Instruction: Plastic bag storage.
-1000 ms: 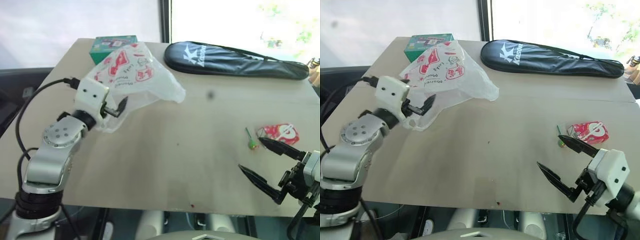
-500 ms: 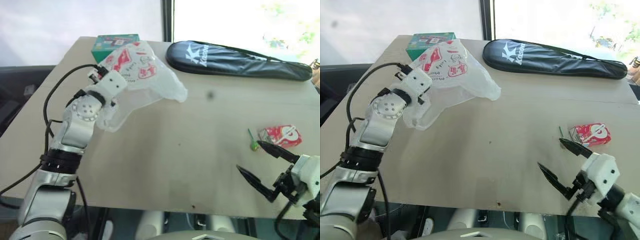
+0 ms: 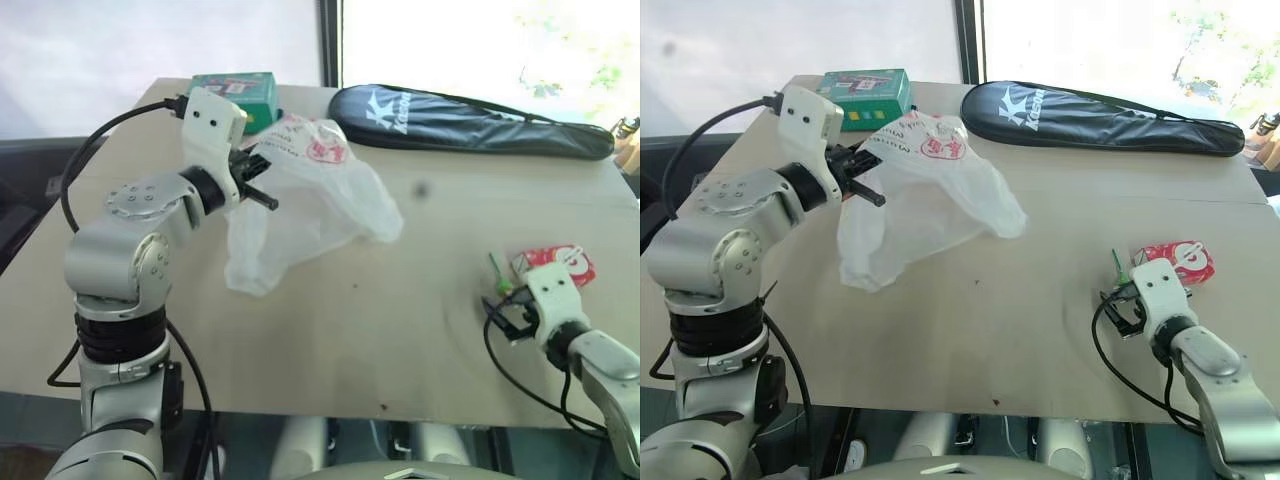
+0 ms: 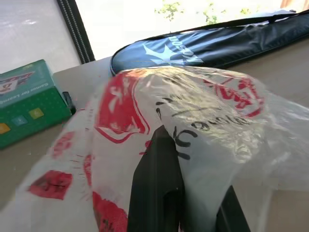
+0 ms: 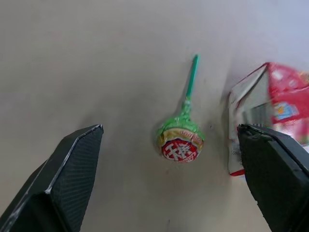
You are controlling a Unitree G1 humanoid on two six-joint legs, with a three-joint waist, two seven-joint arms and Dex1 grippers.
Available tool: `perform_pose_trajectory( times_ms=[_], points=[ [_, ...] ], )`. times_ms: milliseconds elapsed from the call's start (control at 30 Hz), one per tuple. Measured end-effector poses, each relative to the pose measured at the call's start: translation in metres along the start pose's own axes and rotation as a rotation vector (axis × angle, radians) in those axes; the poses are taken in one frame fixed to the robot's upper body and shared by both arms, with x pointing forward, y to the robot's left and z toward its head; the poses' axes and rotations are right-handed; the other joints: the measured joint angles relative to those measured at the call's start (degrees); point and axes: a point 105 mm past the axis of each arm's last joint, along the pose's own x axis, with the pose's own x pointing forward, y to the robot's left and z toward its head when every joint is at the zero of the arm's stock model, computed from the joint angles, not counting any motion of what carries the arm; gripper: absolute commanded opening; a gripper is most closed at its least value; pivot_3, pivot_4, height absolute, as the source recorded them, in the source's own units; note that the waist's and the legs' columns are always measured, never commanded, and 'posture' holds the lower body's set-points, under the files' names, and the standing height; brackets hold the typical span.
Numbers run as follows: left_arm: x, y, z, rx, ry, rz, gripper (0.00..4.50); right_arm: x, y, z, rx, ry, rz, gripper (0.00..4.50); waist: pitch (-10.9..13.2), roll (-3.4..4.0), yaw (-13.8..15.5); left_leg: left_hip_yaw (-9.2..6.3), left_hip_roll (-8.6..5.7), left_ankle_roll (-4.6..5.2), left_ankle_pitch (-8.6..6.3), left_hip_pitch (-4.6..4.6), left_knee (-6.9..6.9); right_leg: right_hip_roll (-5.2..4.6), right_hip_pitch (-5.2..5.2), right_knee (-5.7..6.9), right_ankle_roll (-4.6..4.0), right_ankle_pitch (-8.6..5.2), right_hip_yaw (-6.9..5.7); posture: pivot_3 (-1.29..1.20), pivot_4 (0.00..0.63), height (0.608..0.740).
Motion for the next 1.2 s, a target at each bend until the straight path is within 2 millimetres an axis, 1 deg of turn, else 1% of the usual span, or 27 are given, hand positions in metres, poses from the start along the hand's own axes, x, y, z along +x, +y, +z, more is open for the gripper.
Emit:
perform_pose_trajectory(
  times_ms=[33, 100, 200, 233, 267, 333, 367, 400, 433, 467, 567, 600, 667, 700, 733, 767, 800, 833, 867, 900, 967, 1033, 1067, 1133, 1167, 1200],
  points=[
    [0.001, -0.001, 0.0, -0.009, 0.003, 0.005, 0.0, 0.003, -0.002, 0.001, 0.008, 0.003, -0.008, 3.62, 0.0, -0.01, 0.0, 0.0, 0.0, 0.0, 0.0, -0.03, 0.04, -0.01, -0.01, 0.0, 0.01, 0.0, 0.0, 0.0, 0.15, 0.74],
    [0.002, -0.001, 0.0, -0.021, 0.015, 0.016, 0.0, 0.007, -0.004, 0.002, 0.024, 0.012, -0.011, 2.67, 0.0, -0.02, 0.06, 0.0, -0.04, 0.02, 0.0, -0.05, 0.06, -0.04, -0.01, -0.01, 0.01, 0.01, -0.01, 0.0, 0.15, 0.74],
    [0.0, -0.002, 0.006, -0.011, 0.005, 0.028, 0.0, 0.008, -0.002, 0.002, 0.043, 0.022, 0.004, 1.32, 0.01, -0.03, 0.12, -0.04, -0.05, 0.02, -0.01, -0.07, 0.05, -0.04, -0.01, -0.02, -0.17, 0.11, -0.03, 0.0, 0.15, 0.74],
    [0.0, -0.003, 0.007, -0.008, 0.002, 0.027, 0.0, 0.007, 0.0, 0.003, 0.051, 0.026, 0.017, 0.78, 0.01, -0.03, 0.12, -0.04, -0.04, 0.02, -0.01, -0.07, 0.04, -0.04, -0.01, -0.02, -0.19, 0.11, -0.02, 0.0, 0.15, 0.74],
    [0.0, -0.005, 0.007, -0.009, 0.003, 0.023, 0.0, 0.005, 0.003, 0.004, 0.062, 0.031, 0.033, 0.75, 0.01, -0.03, 0.08, -0.04, -0.04, 0.02, -0.01, -0.07, 0.03, -0.03, -0.01, -0.02, -0.2, 0.12, -0.02, 0.0, 0.15, 0.74],
    [0.001, -0.008, 0.006, -0.028, 0.013, 0.013, 0.0, 0.0, 0.01, 0.007, 0.081, 0.035, 0.076, 0.75, 0.02, -0.01, 0.05, -0.05, -0.03, 0.01, -0.01, -0.08, 0.02, -0.03, -0.03, -0.02, -0.2, 0.12, -0.02, 0.0, 0.15, 0.74],
    [0.004, -0.011, 0.007, -0.048, 0.016, -0.001, 0.0, -0.006, 0.019, 0.012, 0.12, 0.03, 0.145, 0.75, 0.08, -0.02, 0.1, -0.07, -0.02, 0.01, -0.01, -0.11, 0.03, -0.03, -0.03, -0.01, -0.19, 0.12, -0.04, 0.0, 0.15, 0.74],
    [0.008, -0.015, 0.013, -0.068, 0.009, -0.013, 0.0, -0.017, 0.036, 0.029, 0.155, -0.012, 0.268, 0.75, 0.16, -0.11, 0.09, -0.11, -0.01, 0.01, 0.0, -0.12, 0.05, -0.01, -0.04, 0.0, -0.19, 0.12, -0.07, 0.0, 0.15, 0.74],
    [0.009, -0.016, 0.015, -0.071, 0.004, -0.016, 0.0, -0.02, 0.041, 0.036, 0.153, -0.036, 0.305, 0.75, 0.17, -0.13, 0.07, -0.13, 0.0, 0.01, 0.0, -0.11, 0.05, -0.01, -0.02, -0.01, -0.17, 0.11, -0.08, 0.0, 0.15, 0.74],
    [0.013, -0.02, 0.026, -0.086, -0.01, -0.033, 0.0, -0.032, 0.06, 0.059, 0.169, -0.109, 0.449, 0.75, 0.2, -0.18, 0.01, -0.12, 0.0, 0.02, -0.01, -0.08, 0.05, 0.0, -0.01, -0.01, -0.12, 0.08, -0.06, 0.0, 0.15, 0.74],
    [0.024, -0.027, 0.045, -0.093, -0.027, -0.047, 0.0, -0.051, 0.092, 0.106, 0.155, -0.261, 0.708, 0.75, 0.27, -0.26, -0.23, -0.09, 0.0, 0.09, -0.05, 0.0, 0.07, 0.02, 0.0, 0.03, -0.14, 0.11, -0.01, 0.0, 0.15, 0.74],
    [0.027, -0.03, 0.049, -0.093, -0.032, -0.055, 0.0, -0.054, 0.099, 0.118, 0.145, -0.291, 0.766, 0.75, 0.27, -0.25, -0.18, -0.1, -0.02, 0.09, -0.05, -0.02, 0.05, 0.01, -0.02, 0.04, -0.19, 0.14, -0.03, 0.0, 0.15, 0.74],
    [0.033, -0.035, 0.05, -0.091, -0.019, -0.067, 0.0, -0.054, 0.11, 0.131, 0.152, -0.306, 0.847, 0.75, 0.27, -0.23, -0.15, -0.11, -0.04, 0.04, -0.02, -0.02, 0.01, 0.0, -0.04, 0.08, -0.24, 0.14, -0.03, 0.0, 0.15, 0.74],
    [0.04, -0.038, 0.045, -0.1, 0.01, -0.078, 0.0, -0.043, 0.123, 0.14, 0.186, -0.261, 0.932, 0.75, 0.29, -0.2, -0.17, -0.05, -0.05, 0.01, 0.0, -0.13, 0.0, 0.0, -0.17, 0.11, -0.27, 0.15, -0.01, 0.0, 0.15, 0.74],
    [0.041, -0.038, 0.043, -0.102, 0.018, -0.08, 0.0, -0.039, 0.128, 0.142, 0.198, -0.246, 0.955, 0.75, 0.31, -0.22, -0.18, -0.05, -0.05, 0.01, 0.0, -0.14, 0.01, 0.0, -0.18, 0.13, -0.27, 0.15, -0.01, 0.0, 0.15, 0.74],
    [0.042, -0.038, 0.04, -0.105, 0.033, -0.087, 0.0, -0.02, 0.138, 0.15, 0.238, -0.208, 0.969, 0.75, 0.31, -0.23, -0.44, 0.02, -0.05, 0.01, 0.0, -0.12, 0.01, 0.01, -0.2, 0.15, -0.27, 0.16, 0.04, 0.0, 0.15, 0.74],
    [0.043, -0.039, 0.04, -0.104, 0.036, -0.095, 0.0, -0.005, 0.143, 0.159, 0.263, -0.2, 0.947, 0.75, 0.32, -0.21, -0.77, 0.1, -0.07, 0.01, 0.01, -0.12, -0.01, 0.01, -0.23, 0.15, -0.26, 0.16, 0.11, 0.0, 0.15, 0.74],
    [0.043, -0.04, 0.04, -0.1, 0.037, -0.103, 0.0, 0.028, 0.147, 0.175, 0.313, -0.21, 0.848, 0.75, 0.32, -0.22, -1.24, 0.14, -0.08, 0.01, 0.01, -0.13, 0.0, 0.0, -0.3, 0.18, -0.26, 0.16, 0.17, 0.0, 0.15, 0.74],
    [0.043, -0.043, 0.041, -0.099, 0.035, -0.114, 0.0, 0.044, 0.145, 0.182, 0.328, -0.22, 0.779, 0.75, 0.32, -0.22, -1.39, 0.16, -0.09, 0.01, 0.01, -0.18, -0.01, 0.0, -0.36, 0.19, -0.26, 0.16, 0.2, 0.0, 0.15, 0.74],
    [0.042, -0.044, 0.041, -0.101, 0.033, -0.122, 0.0, 0.074, 0.142, 0.192, 0.332, -0.25, 0.656, 1.25, 0.34, -0.23, -1.46, 0.15, -0.11, 0.01, 0.01, -0.19, -0.02, -0.02, -0.38, 0.19, -0.26, 0.16, 0.19, 0.0, 0.15, 0.74],
    [0.04, -0.041, 0.04, -0.116, 0.036, -0.115, 0.0, 0.106, 0.137, 0.198, 0.29, -0.289, 0.534, 2.35, 0.36, -0.26, -1.37, 0.13, -0.17, 0.02, 0.0, -0.24, -0.09, -0.05, -0.38, 0.09, -0.25, 0.16, 0.19, 0.0, 0.15, 0.74],
    [0.038, -0.036, 0.04, -0.134, 0.038, -0.097, 0.0, 0.112, 0.136, 0.196, 0.272, -0.313, 0.517, 3.18, 0.37, -0.26, -1.39, 0.1, -0.19, 0.07, -0.03, -0.38, -0.13, -0.07, -0.47, 0.06, -0.24, 0.16, 0.23, 0.0, 0.15, 0.74],
    [0.036, -0.034, 0.04, -0.145, 0.038, -0.086, 0.0, 0.11, 0.136, 0.196, 0.246, -0.329, 0.519, 3.61, 0.37, -0.26, -1.41, 0.08, -0.22, 0.08, -0.04, -0.5, -0.17, -0.08, -0.56, 0.08, -0.24, 0.16, 0.24, 0.0, 0.15, 0.74],
    [0.035, -0.03, 0.039, -0.175, 0.038, -0.067, 0.0, 0.095, 0.127, 0.193, 0.112, -0.378, 0.511, 3.61, 0.37, -0.25, -1.26, -0.2, -0.28, 0.08, -0.04, -1.0, -0.12, -0.08, -0.83, 0.1, -0.21, 0.18, 0.16, 0.0, 0.15, 0.74],
    [0.034, -0.027, 0.039, -0.187, 0.039, -0.056, 0.0, 0.086, 0.122, 0.191, 0.076, -0.396, 0.519, 3.61, 0.38, -0.26, -1.14, -0.22, -0.3, 0.08, -0.04, -1.21, -0.08, -0.08, -1.0, 0.09, -0.2, 0.18, 0.16, 0.0, 0.15, 0.74],
    [0.035, -0.027, 0.038, -0.195, 0.04, -0.052, 0.0, 0.071, 0.118, 0.186, 0.077, -0.405, 0.564, 3.61, 0.38, -0.26, -0.87, -0.26, -0.3, 0.08, -0.04, -1.21, -0.09, -0.08, -0.98, 0.07, -0.2, 0.18, 0.1, 0.0, 0.15, 0.74]
  ],
)
